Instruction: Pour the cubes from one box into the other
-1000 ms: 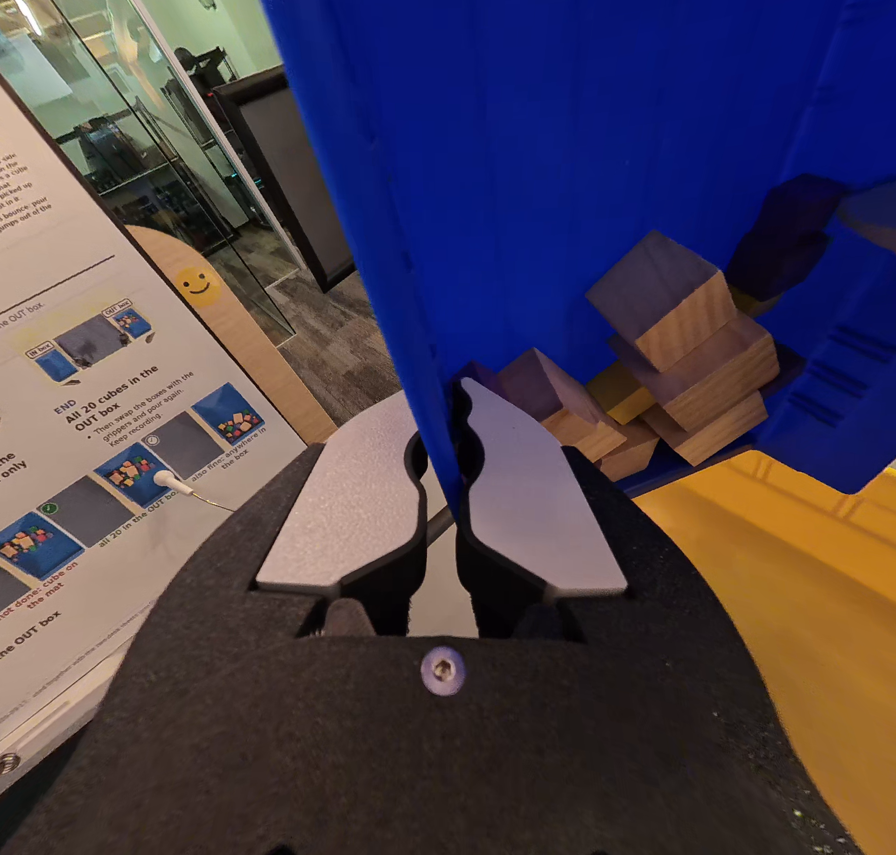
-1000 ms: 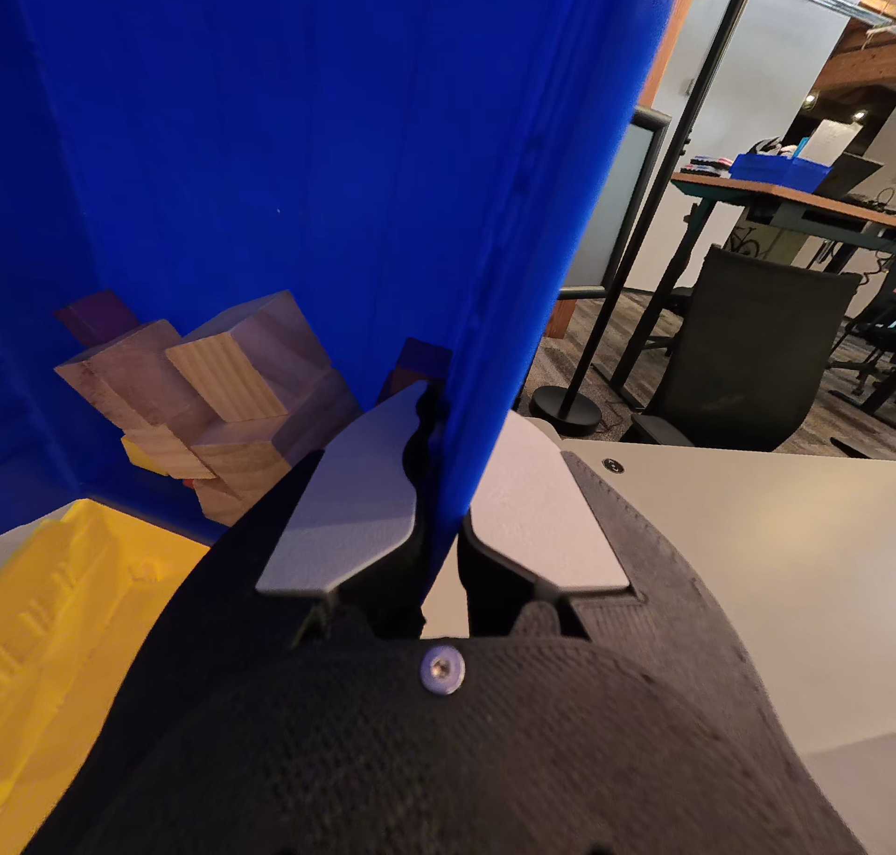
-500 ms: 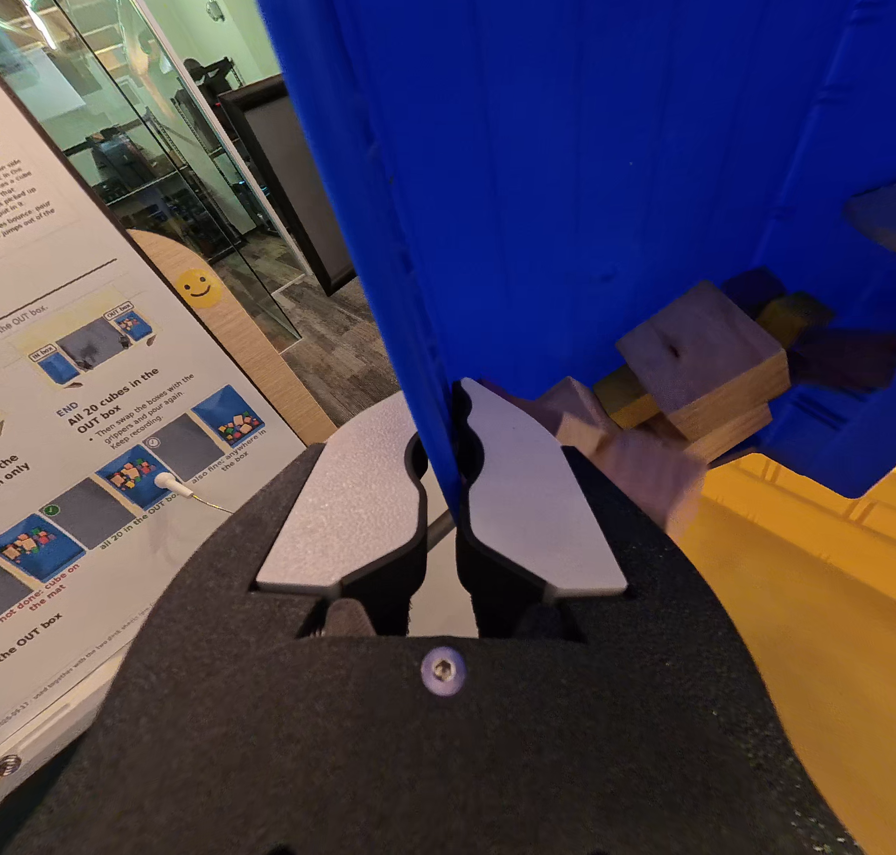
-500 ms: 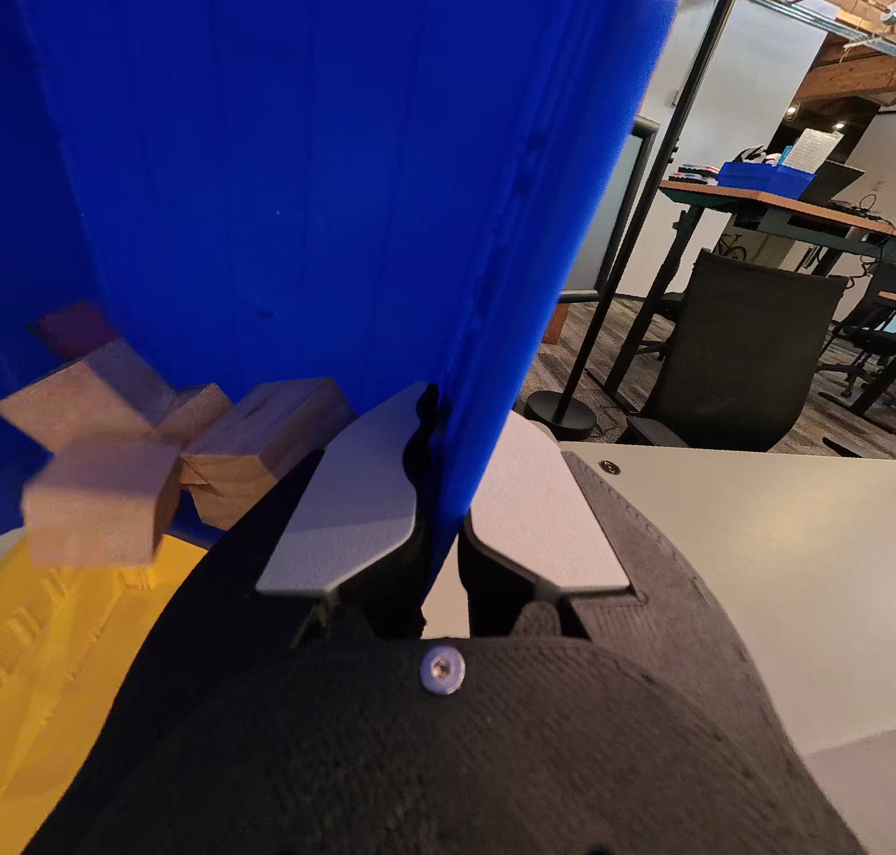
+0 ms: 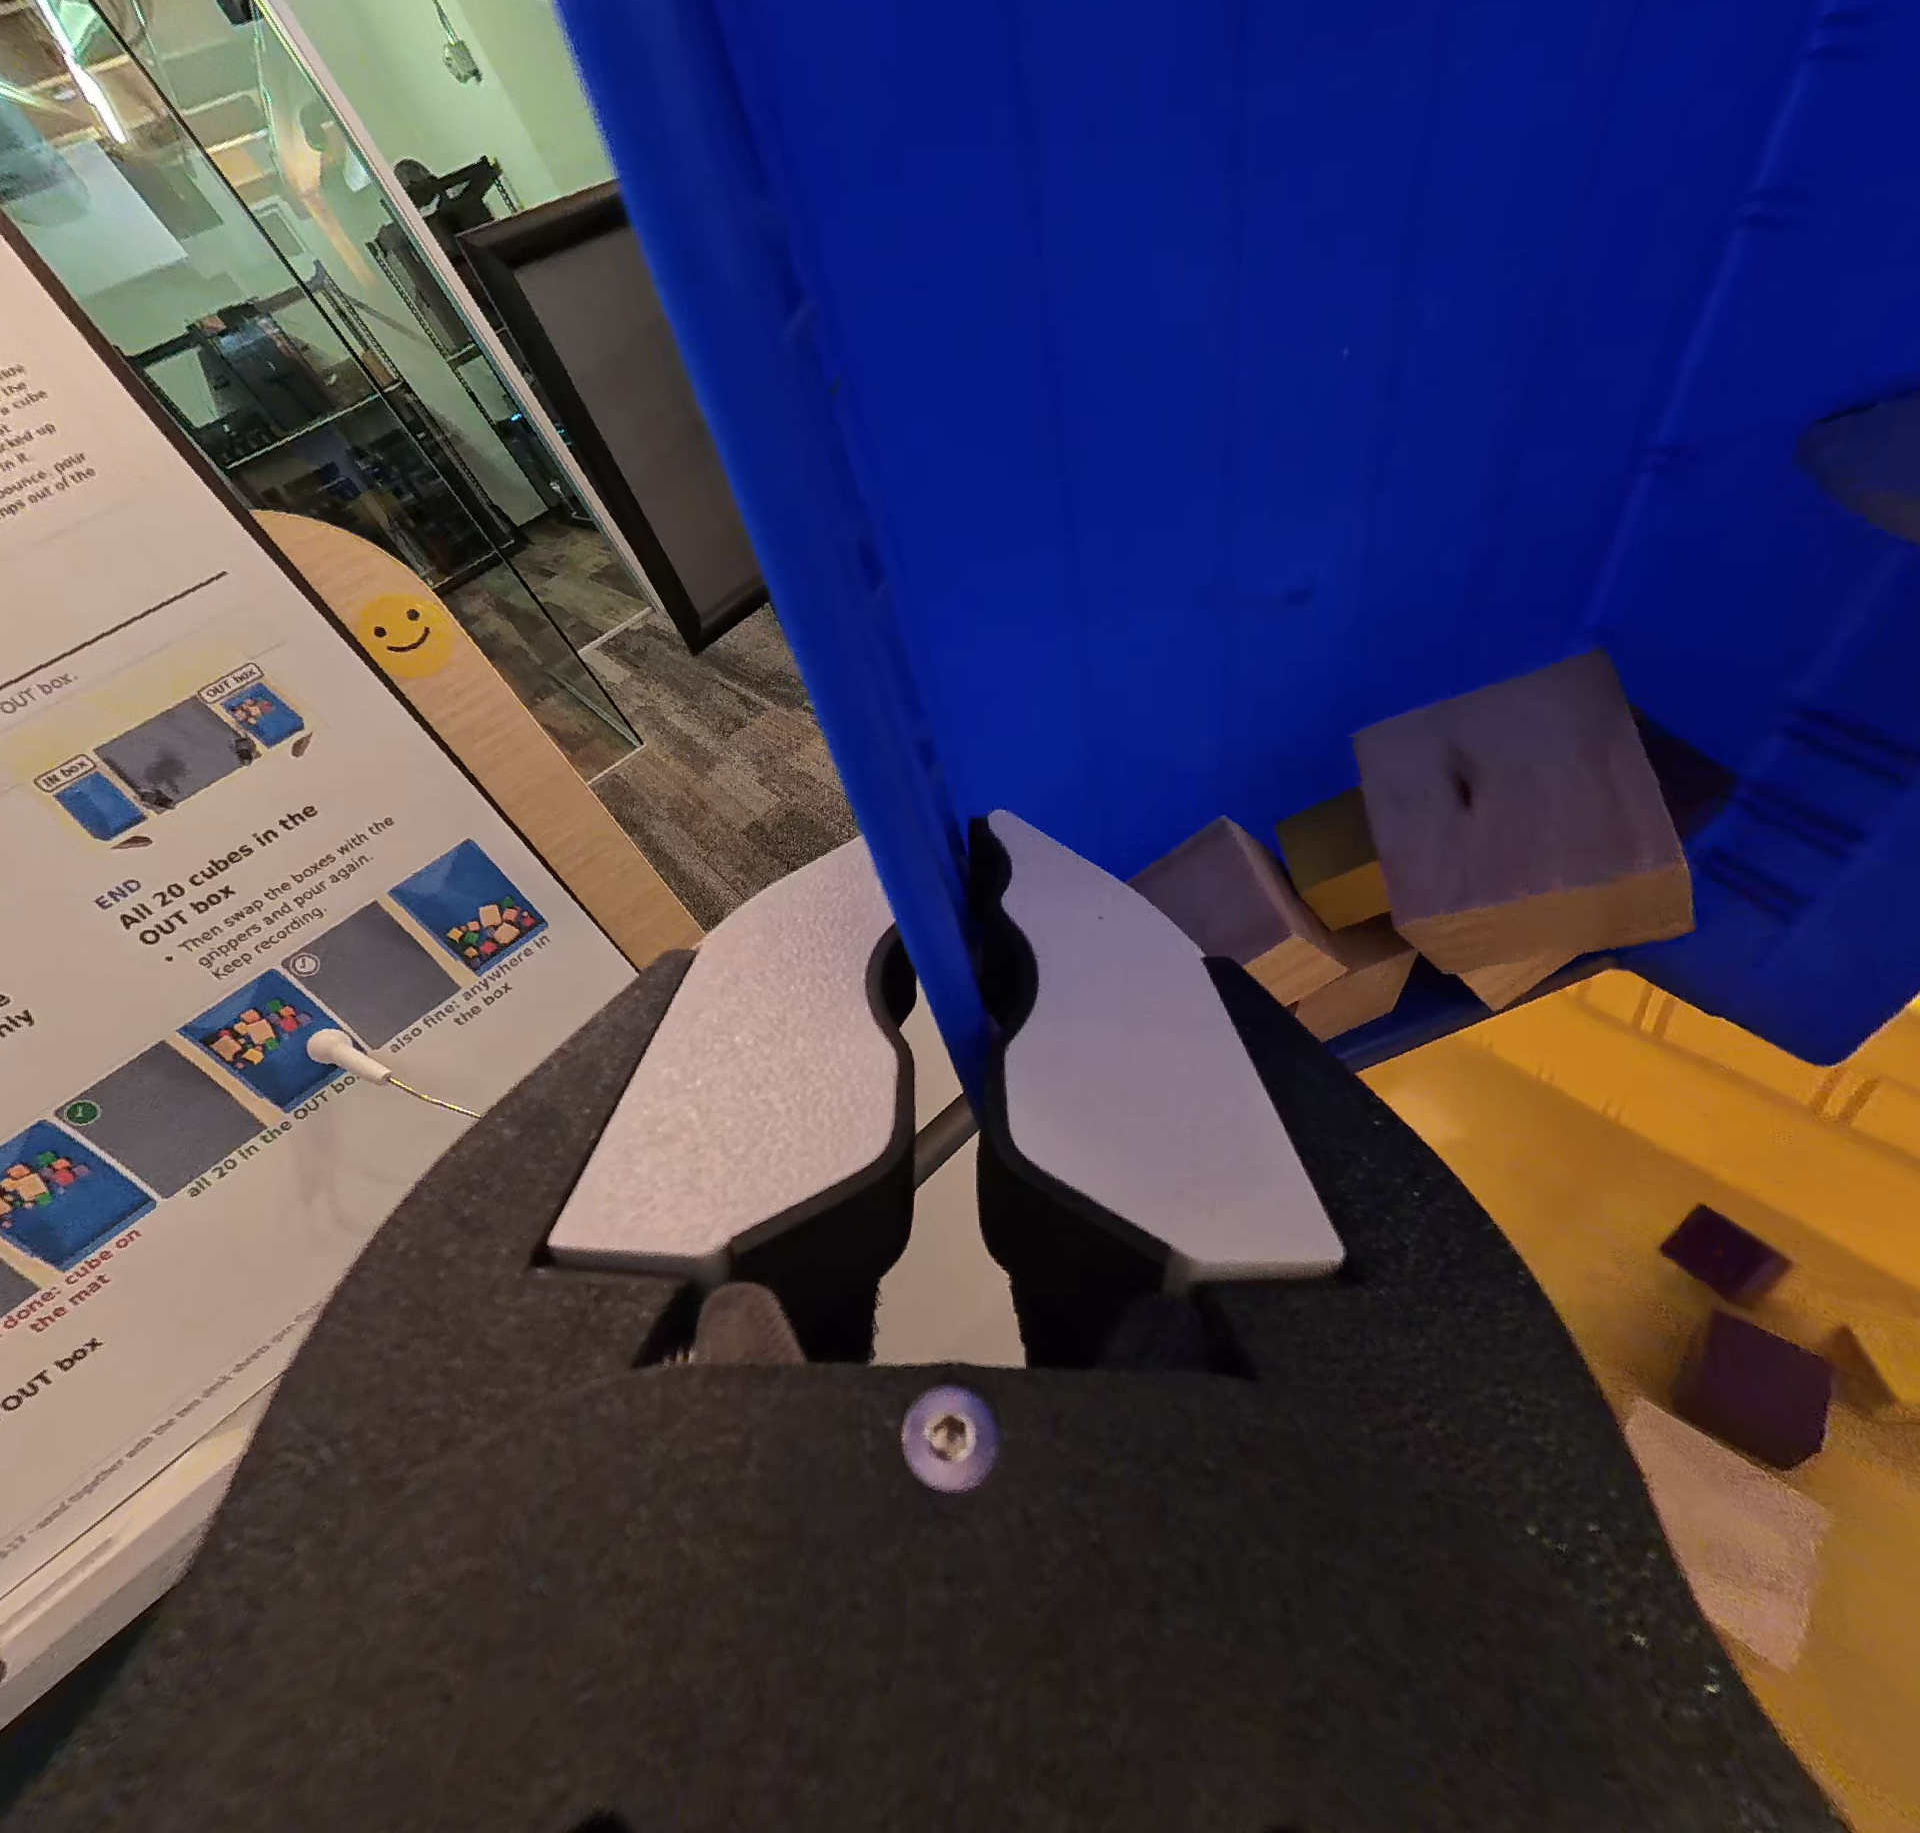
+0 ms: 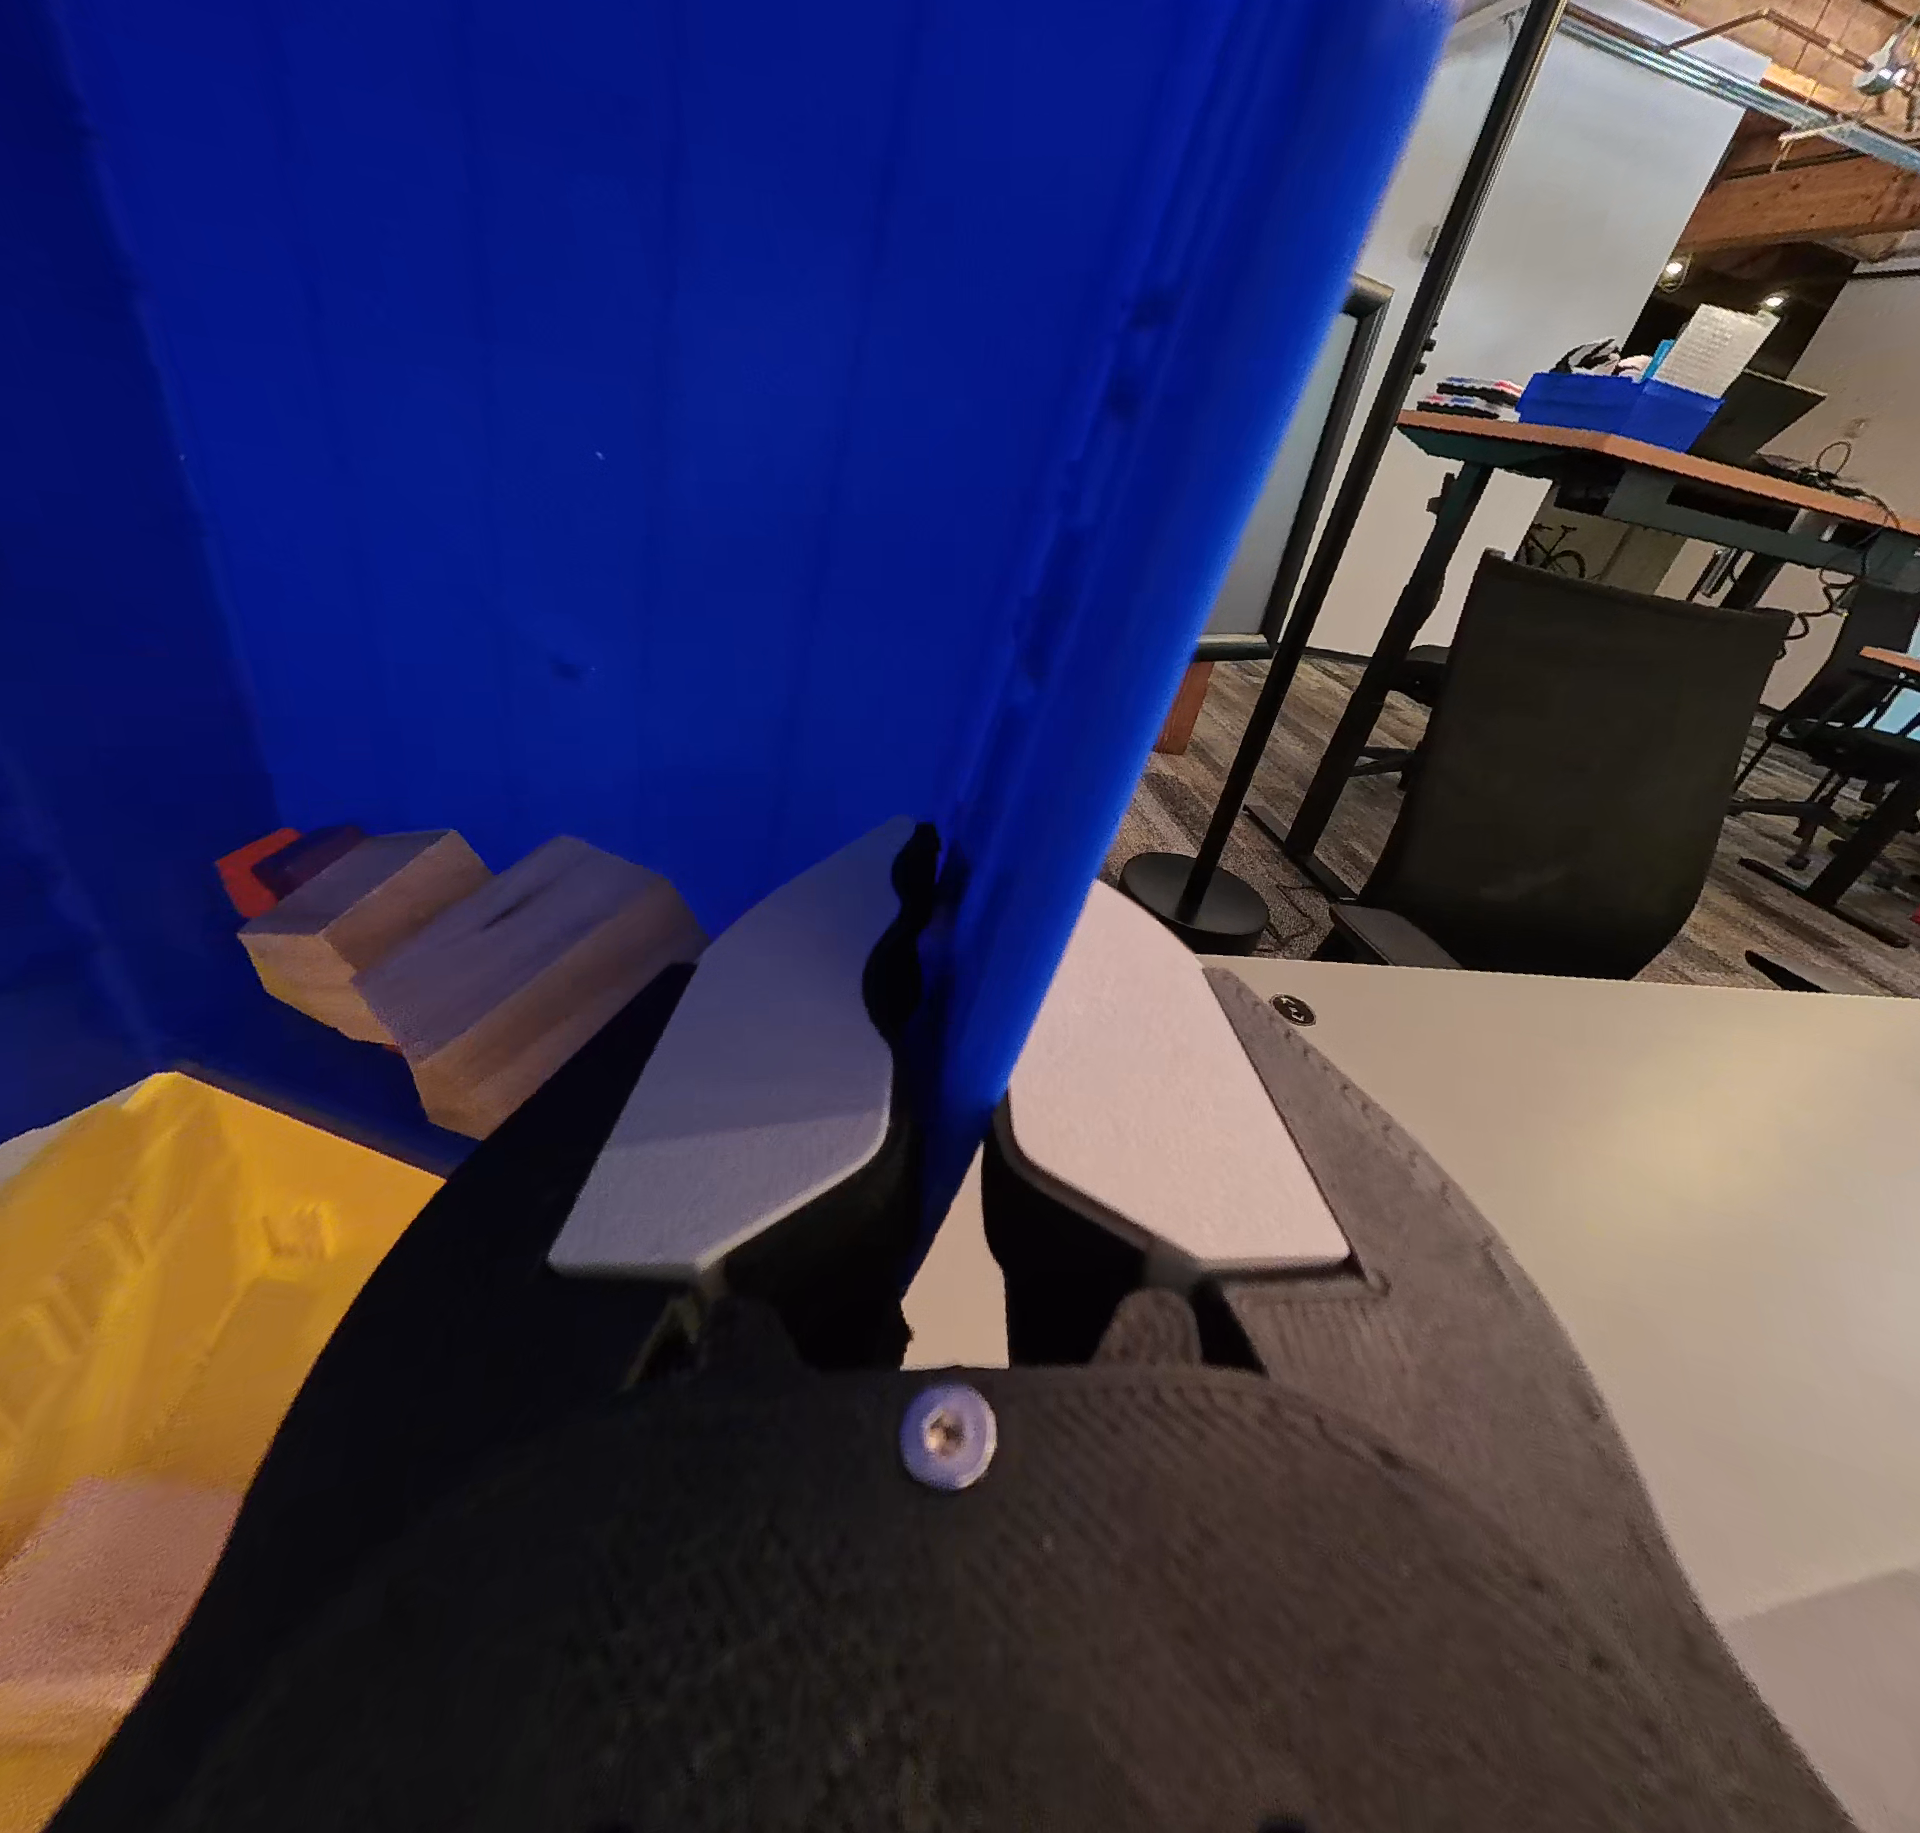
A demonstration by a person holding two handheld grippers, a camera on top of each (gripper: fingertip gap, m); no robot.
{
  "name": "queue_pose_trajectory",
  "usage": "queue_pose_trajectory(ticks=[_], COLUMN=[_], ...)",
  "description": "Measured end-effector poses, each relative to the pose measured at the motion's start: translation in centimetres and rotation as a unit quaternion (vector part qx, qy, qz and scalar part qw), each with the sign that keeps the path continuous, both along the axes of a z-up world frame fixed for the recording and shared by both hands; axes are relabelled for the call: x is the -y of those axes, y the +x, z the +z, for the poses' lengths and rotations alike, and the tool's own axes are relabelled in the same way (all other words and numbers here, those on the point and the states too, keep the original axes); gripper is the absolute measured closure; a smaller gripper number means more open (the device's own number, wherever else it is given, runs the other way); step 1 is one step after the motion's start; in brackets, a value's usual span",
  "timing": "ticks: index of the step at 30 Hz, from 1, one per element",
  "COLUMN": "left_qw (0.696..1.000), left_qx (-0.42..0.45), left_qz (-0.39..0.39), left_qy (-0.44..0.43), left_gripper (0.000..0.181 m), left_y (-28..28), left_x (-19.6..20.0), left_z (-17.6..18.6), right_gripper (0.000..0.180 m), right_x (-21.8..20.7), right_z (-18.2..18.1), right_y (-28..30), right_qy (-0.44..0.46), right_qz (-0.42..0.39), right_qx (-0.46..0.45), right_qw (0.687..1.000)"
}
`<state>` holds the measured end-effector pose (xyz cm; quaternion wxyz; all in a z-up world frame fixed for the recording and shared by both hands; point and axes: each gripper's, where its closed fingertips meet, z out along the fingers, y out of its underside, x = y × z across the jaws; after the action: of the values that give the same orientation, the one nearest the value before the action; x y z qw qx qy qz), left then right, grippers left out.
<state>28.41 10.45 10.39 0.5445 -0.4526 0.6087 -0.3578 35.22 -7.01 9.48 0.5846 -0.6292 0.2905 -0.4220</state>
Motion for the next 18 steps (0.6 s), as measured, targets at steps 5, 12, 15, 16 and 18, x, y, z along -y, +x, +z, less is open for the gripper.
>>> queue_pose_trajectory(ticks=[5,12,15,16,18], left_qw=[1.000,1.000,1.000,1.000,1.000], left_qx=[0.002,0.015,0.019,0.020,0.023], left_qz=[-0.001,-0.002,-0.004,-0.004,-0.006], left_qy=[-0.003,-0.002,-0.001,0.000,-0.001], left_gripper=[0.174,0.174,0.174,0.174,0.174], left_y=[-0.1,-0.2,-0.3,-0.4,-0.5], left_x=[-0.1,-0.2,-0.1,-0.1,0.0], left_z=[-0.1,0.4,0.7,0.7,0.9], right_gripper=[0.173,0.174,0.174,0.174,0.174], right_x=[0.0,-0.1,-0.1,-0.1,0.0], right_z=[0.0,0.7,1.1,1.2,1.3], right_y=[-0.1,-0.3,-0.4,-0.5,-0.6], right_qy=[-0.004,-0.001,-0.001,-0.001,-0.001], right_qz=[0.000,-0.001,-0.002,-0.002,-0.002], right_qx=[0.005,0.017,0.024,0.026,0.029], right_qw=[1.000,1.000,1.000,1.000,1.000])
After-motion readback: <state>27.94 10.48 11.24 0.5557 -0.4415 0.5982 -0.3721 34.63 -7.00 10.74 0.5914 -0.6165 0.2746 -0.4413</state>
